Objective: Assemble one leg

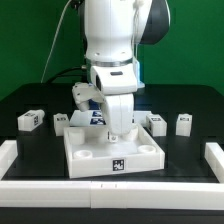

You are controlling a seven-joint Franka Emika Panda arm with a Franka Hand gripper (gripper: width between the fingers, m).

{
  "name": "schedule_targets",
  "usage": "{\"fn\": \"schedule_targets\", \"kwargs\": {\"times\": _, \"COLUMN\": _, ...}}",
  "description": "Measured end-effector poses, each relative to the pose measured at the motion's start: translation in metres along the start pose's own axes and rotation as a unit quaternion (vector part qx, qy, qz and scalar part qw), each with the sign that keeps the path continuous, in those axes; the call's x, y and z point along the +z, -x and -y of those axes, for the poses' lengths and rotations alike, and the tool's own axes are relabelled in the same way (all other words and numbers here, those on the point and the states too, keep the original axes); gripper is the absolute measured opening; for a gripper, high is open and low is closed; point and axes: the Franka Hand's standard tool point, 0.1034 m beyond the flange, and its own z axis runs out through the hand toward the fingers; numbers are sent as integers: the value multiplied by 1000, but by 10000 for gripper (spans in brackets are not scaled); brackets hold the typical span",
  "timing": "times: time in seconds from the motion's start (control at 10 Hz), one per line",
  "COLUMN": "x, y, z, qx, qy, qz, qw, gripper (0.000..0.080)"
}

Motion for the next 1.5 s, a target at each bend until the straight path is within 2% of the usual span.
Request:
{"fn": "schedule_targets", "kwargs": {"times": 0.1, "x": 0, "y": 0, "z": 0, "qx": 0, "qy": 0, "qz": 0, "qw": 1000, "gripper": 216}}
{"fn": "schedule_targets", "kwargs": {"times": 0.2, "x": 1, "y": 0, "z": 0, "qx": 0, "qy": 0, "qz": 0, "qw": 1000, "gripper": 216}}
{"fn": "schedule_targets", "kwargs": {"times": 0.3, "x": -1, "y": 1, "z": -2, "qx": 1, "qy": 5, "qz": 1, "qw": 1000, "gripper": 66}}
{"fn": "schedule_targets", "kwargs": {"times": 0.9, "x": -2, "y": -3, "z": -5, "qx": 21, "qy": 8, "qz": 0, "qw": 1000, "gripper": 66}}
{"fn": "schedule_targets", "kwargs": {"times": 1.2, "x": -1, "y": -22, "z": -23, "qx": 71, "qy": 20, "qz": -6, "qw": 997, "gripper": 66}}
{"fn": "schedule_targets", "kwargs": {"times": 1.5, "x": -3, "y": -50, "z": -48, "qx": 90, "qy": 31, "qz": -13, "qw": 995, "gripper": 66}}
